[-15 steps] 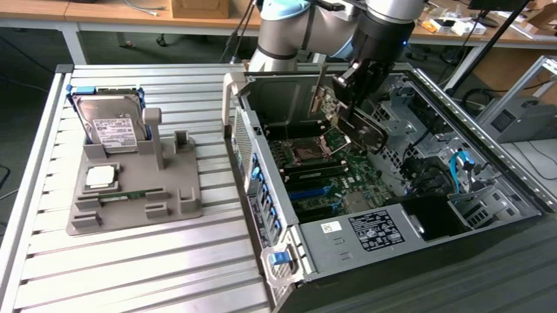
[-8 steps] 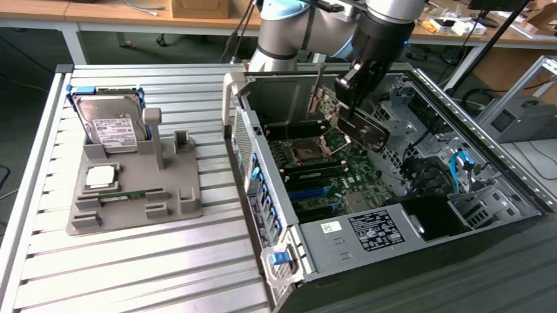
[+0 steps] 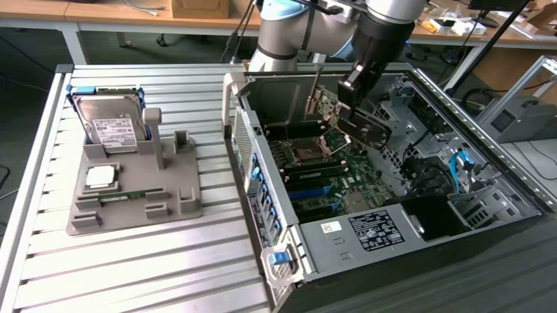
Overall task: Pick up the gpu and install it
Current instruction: 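Insert the gpu into the slot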
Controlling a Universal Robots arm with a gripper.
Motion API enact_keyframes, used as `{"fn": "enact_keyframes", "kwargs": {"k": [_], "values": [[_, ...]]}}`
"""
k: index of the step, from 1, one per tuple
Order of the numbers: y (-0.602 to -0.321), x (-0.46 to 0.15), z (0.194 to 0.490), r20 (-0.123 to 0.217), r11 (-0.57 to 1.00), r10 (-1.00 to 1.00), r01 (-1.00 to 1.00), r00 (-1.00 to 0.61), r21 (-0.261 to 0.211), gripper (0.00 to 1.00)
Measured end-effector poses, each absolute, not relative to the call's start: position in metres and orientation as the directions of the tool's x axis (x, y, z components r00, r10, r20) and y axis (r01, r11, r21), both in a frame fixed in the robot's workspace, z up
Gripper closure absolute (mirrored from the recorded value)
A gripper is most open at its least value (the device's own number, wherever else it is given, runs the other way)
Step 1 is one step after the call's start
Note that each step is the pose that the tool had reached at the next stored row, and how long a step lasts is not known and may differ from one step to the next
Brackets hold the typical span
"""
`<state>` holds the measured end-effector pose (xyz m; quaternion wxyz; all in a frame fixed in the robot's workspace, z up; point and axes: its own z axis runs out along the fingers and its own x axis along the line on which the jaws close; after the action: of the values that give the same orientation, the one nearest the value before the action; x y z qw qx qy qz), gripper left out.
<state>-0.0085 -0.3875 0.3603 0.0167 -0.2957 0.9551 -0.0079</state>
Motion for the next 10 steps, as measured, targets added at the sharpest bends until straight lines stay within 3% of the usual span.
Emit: {"fn": "enact_keyframes", "kwargs": {"k": [10], "values": [[-0.3875,-0.0084,0.3603,-0.027,0.756,-0.655,-0.654,-0.756,-0.025,0.73]]}}
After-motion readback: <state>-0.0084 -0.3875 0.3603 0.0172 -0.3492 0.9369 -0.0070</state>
